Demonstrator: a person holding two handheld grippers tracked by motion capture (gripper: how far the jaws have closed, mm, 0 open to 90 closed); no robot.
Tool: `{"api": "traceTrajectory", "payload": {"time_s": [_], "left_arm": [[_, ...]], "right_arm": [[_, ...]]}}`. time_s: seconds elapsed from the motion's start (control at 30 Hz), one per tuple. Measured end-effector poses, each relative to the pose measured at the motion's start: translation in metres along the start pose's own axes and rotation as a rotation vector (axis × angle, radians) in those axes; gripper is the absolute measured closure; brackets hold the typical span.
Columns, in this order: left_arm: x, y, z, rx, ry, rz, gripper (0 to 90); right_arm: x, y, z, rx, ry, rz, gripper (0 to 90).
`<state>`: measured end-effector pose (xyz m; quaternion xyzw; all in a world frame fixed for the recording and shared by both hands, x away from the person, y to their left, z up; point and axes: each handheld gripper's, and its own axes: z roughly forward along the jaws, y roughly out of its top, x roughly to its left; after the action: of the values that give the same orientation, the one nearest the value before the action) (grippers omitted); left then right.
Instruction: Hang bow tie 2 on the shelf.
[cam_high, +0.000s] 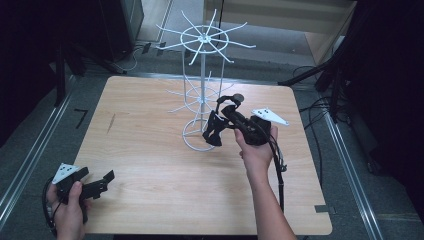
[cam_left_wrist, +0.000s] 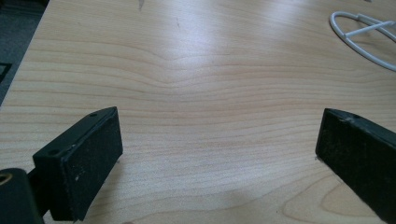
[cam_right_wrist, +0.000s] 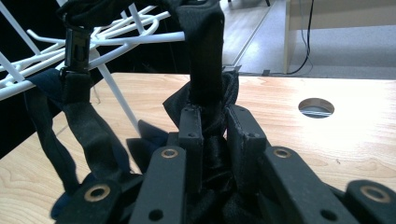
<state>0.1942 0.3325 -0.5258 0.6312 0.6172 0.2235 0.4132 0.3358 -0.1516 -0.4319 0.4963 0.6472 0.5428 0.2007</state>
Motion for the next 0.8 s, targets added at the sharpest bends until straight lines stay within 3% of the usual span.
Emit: {"api": "traceTrajectory", "payload": {"time_s": [0.8], "left_arm": [[0.0,0.0,0.0,-0.004,0.001,0.001,1.0]], "right_arm": [[0.013,-0.012,-0.005,0.029,0.047,-0.051,77.2]]}}
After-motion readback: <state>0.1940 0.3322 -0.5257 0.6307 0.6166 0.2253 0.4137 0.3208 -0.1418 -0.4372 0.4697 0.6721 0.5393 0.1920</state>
